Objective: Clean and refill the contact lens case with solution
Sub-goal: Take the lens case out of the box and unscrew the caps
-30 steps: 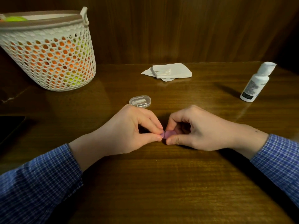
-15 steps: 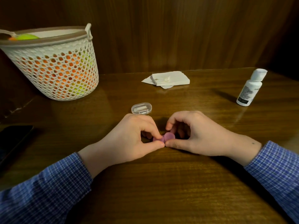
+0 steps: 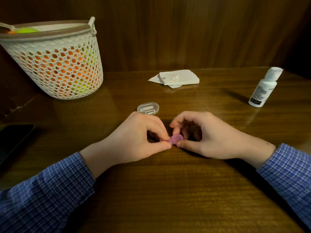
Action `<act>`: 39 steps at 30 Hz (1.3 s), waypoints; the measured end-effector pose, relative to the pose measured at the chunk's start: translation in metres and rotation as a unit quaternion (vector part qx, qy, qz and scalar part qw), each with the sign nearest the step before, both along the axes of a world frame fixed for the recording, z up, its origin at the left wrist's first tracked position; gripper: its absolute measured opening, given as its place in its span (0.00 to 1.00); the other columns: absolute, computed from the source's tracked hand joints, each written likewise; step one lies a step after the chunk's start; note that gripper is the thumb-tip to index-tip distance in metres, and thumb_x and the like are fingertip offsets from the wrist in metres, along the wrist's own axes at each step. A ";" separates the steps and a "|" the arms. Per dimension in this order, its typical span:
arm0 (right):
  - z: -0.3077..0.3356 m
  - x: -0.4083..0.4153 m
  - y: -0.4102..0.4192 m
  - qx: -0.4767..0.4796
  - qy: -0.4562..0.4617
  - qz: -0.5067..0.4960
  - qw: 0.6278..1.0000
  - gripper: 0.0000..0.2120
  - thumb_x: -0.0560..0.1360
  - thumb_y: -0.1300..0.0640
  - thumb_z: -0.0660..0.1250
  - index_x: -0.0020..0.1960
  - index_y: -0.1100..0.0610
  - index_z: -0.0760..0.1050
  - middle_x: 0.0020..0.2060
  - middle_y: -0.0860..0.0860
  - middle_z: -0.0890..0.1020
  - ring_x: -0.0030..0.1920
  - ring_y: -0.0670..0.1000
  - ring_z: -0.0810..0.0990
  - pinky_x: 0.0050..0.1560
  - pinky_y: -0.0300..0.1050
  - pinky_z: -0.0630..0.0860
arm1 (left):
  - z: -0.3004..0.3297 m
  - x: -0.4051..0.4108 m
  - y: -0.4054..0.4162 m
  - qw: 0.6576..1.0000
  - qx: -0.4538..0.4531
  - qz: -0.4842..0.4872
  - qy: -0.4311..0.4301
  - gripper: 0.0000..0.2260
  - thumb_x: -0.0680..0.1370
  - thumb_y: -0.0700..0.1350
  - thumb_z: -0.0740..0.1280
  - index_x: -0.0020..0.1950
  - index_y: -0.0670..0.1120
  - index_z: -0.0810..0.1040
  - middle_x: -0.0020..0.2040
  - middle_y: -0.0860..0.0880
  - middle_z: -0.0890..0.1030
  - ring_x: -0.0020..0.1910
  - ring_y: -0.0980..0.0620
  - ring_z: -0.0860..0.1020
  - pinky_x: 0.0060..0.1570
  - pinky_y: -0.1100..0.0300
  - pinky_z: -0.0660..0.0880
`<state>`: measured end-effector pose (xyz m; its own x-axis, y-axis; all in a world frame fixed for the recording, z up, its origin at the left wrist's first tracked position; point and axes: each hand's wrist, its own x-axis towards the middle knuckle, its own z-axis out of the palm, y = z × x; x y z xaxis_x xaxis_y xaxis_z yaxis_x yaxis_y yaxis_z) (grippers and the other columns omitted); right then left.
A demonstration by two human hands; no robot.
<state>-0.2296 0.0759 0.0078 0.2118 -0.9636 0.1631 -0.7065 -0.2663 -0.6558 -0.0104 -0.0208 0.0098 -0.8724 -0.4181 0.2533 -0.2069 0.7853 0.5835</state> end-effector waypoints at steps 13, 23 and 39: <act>0.003 0.000 -0.002 0.023 -0.018 -0.005 1.000 0.24 0.72 0.55 0.78 0.65 0.46 0.74 0.49 0.40 0.85 0.47 0.46 0.84 0.48 0.49 0.83 | -0.002 0.000 -0.002 1.000 0.010 -0.002 -0.001 0.07 0.75 0.48 0.76 0.51 0.50 0.89 0.48 0.57 0.86 0.51 0.57 0.84 0.51 0.59 0.81; -0.002 0.002 -0.002 0.000 -0.027 -0.036 0.999 0.24 0.69 0.50 0.80 0.63 0.46 0.76 0.45 0.43 0.84 0.46 0.44 0.83 0.47 0.41 0.82 | -0.002 -0.001 -0.002 1.000 0.004 0.002 -0.002 0.06 0.75 0.47 0.77 0.51 0.51 0.89 0.48 0.58 0.86 0.51 0.58 0.84 0.50 0.59 0.81; -0.003 0.001 -0.002 -0.007 -0.012 -0.022 1.000 0.21 0.71 0.51 0.80 0.60 0.46 0.76 0.44 0.43 0.83 0.45 0.43 0.83 0.41 0.35 0.79 | -0.001 -0.001 -0.002 1.000 0.003 0.003 -0.016 0.06 0.75 0.48 0.76 0.51 0.53 0.89 0.48 0.60 0.85 0.52 0.61 0.83 0.55 0.68 0.77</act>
<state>-0.2287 0.0734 0.0050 0.1659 -0.9694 0.1808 -0.7009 -0.2449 -0.6699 -0.0110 -0.0229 0.0084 -0.8771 -0.4255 0.2226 -0.2308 0.7801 0.5815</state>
